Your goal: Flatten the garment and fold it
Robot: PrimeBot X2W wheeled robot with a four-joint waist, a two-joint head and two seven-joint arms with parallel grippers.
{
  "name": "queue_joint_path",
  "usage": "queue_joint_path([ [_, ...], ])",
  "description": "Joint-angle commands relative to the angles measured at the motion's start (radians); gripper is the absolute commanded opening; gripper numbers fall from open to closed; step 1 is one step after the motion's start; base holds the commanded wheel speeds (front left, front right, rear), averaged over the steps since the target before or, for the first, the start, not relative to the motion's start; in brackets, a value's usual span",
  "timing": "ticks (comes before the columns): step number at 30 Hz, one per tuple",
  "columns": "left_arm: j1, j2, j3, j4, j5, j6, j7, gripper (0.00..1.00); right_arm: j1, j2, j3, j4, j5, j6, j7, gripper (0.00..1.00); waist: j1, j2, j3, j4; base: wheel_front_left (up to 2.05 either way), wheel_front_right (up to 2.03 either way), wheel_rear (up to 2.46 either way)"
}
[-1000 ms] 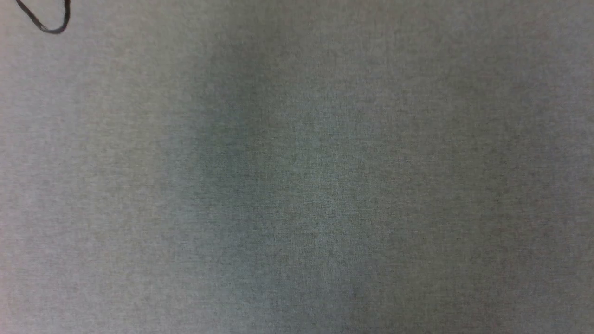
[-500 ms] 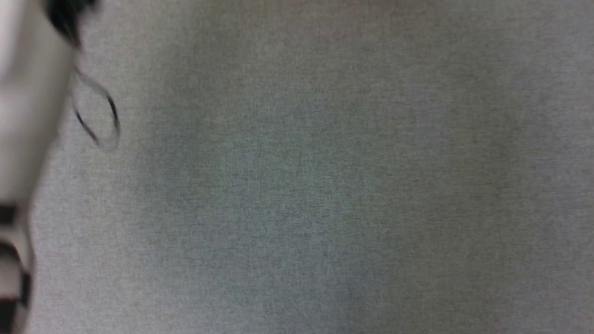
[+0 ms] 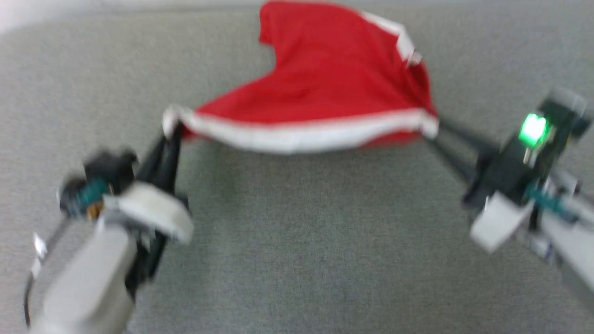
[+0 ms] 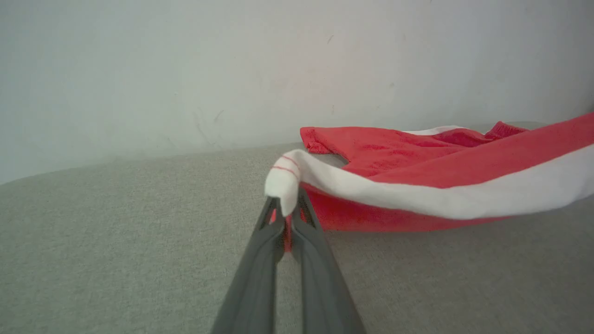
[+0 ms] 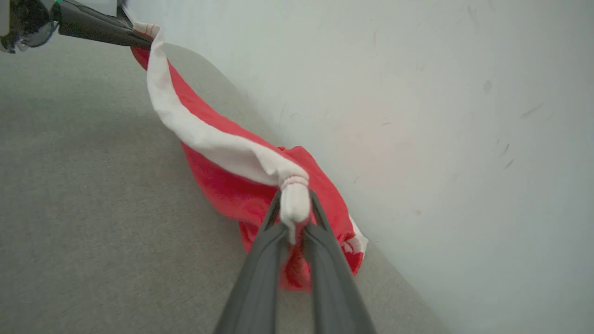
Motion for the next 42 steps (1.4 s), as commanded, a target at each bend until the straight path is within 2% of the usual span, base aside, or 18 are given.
queue_joint_path([
  [1,0.045,0.005,0.004,-0.009,0.003,0.001,-0.005,0.00,0.053,-0.007,0.000,-0.013,0.000,-0.002,-0.005,0.00,0.0004,0.0000,-0.105,0.003,0.00,0.00,0.00],
  [10,0.392,0.002,0.029,-0.052,-0.015,0.037,-0.005,0.00,0.406,-0.041,0.003,-0.070,-0.005,-0.002,-0.005,0.00,0.0004,0.0000,-0.218,-0.015,0.00,0.00,0.00],
  [12,0.450,0.008,0.042,-0.060,-0.024,0.029,-0.005,0.00,0.482,-0.035,-0.025,-0.084,0.003,-0.002,-0.005,0.00,0.0004,0.0000,-0.235,-0.012,0.00,0.00,0.00],
  [16,0.527,0.008,0.043,-0.083,-0.016,0.022,-0.005,0.00,0.614,-0.018,-0.086,-0.115,0.002,-0.002,-0.005,0.00,0.0004,0.0000,-0.255,-0.005,0.00,0.00,0.00],
  [19,0.519,0.015,0.055,-0.095,0.000,0.023,-0.005,0.00,0.660,0.001,-0.135,-0.138,-0.011,-0.002,-0.005,0.00,0.0004,0.0000,-0.257,-0.006,0.00,0.00,0.00],
  [26,0.349,0.018,0.038,-0.089,0.059,-0.006,0.014,0.00,0.630,0.068,-0.247,-0.152,-0.010,-0.002,-0.005,0.00,0.0004,0.0000,-0.221,-0.018,0.00,0.00,0.00],
  [29,0.163,0.007,0.009,-0.045,0.110,-0.049,0.054,0.00,0.584,0.084,-0.304,-0.136,-0.017,-0.002,-0.005,0.00,0.0004,0.0000,-0.162,-0.038,0.00,0.00,0.00],
  [35,-0.073,-0.028,-0.031,0.049,0.167,-0.109,0.098,0.00,0.494,0.098,-0.324,-0.080,-0.005,-0.002,-0.004,0.00,0.0004,0.0000,-0.063,-0.077,0.00,0.00,0.00],
  [42,-0.354,-0.093,-0.069,0.268,0.205,-0.182,0.143,0.00,0.337,0.138,-0.301,0.028,0.028,-0.002,0.011,0.00,0.0004,0.0000,0.071,-0.131,0.00,0.00,0.00],
])
